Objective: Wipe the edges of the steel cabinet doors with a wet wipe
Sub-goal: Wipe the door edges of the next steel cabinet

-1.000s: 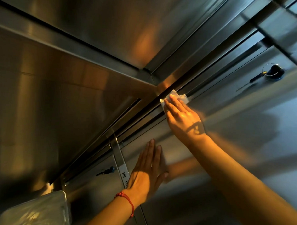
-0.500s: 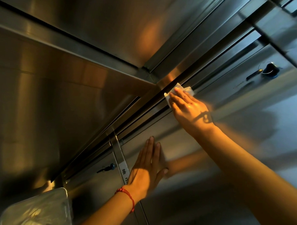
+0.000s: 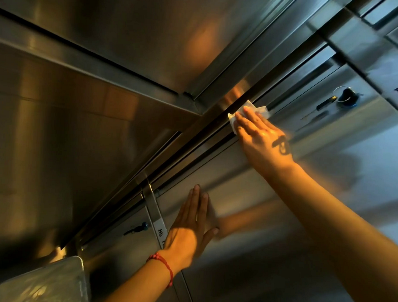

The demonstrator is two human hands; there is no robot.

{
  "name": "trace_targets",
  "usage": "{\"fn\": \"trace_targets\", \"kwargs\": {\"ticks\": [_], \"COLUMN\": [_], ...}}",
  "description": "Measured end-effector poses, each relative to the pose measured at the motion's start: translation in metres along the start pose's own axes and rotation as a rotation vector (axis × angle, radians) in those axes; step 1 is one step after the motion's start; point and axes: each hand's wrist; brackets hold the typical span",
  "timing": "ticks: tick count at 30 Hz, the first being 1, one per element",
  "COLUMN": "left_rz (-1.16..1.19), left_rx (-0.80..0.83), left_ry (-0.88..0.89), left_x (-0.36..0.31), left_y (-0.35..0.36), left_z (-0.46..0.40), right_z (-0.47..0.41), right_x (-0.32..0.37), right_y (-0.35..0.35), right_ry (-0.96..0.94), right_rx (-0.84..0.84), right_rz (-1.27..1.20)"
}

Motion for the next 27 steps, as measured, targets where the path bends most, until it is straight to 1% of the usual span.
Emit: {"fn": "trace_targets", "kwargs": {"ticks": [3,5,7,9,13,16,17,19,21,23,24,27], "left_rz": [-0.02,-0.029,-0.032,-0.037,-0.05,-0.041,-0.039,-0.033,-0.037,-0.038,-0.033,-0.037], "left_rx": [0.016,0.023,0.031,0.034,0.045,0.029,0.029,0.024,0.012,0.004,0.005,0.006], "left_ry": [-0.025,-0.023,-0.022,-0.029,-0.026,-0.021,-0.02,-0.016,-0.005,0.007,0.007,-0.008], "left_x": [0.0,-0.001,-0.001,-0.002,-0.002,-0.002,-0.002,-0.002,0.0,0.003,0.003,0.002], "left_y": [0.001,0.001,0.0,-0.001,-0.001,-0.001,-0.001,0.0,0.0,0.0,0.0,0.001], "left_z": [-0.002,-0.002,-0.001,-0.001,-0.001,0.0,0.0,0.0,0.0,0.001,0.001,0.002], "right_z": [-0.002,-0.002,-0.003,-0.001,0.0,-0.001,-0.001,-0.002,0.0,0.0,-0.001,-0.001], "right_x": [0.009,0.004,-0.004,-0.011,-0.012,-0.008,-0.01,-0.014,-0.022,-0.022,-0.02,-0.018], "right_y": [-0.002,-0.005,-0.01,-0.012,-0.009,-0.008,-0.009,-0.015,-0.017,-0.02,-0.02,-0.019], "right_ry": [0.04,0.01,-0.002,0.052,0.066,-0.001,-0.014,-0.024,0.009,0.054,0.063,0.027], "right_rx": [0.121,0.2,0.16,0.097,0.094,0.294,0.316,0.282,0.142,0.093,0.104,0.273], "right_rz": [-0.007,0.027,0.067,0.05,0.038,0.081,0.089,0.08,0.072,0.07,0.076,0.086]}}
Point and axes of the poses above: each hand's wrist, its own z-axis away from the middle knuckle, its own y-axis out of the palm, x = y × z, and after that the axes turned 12 degrees about x, right-handed
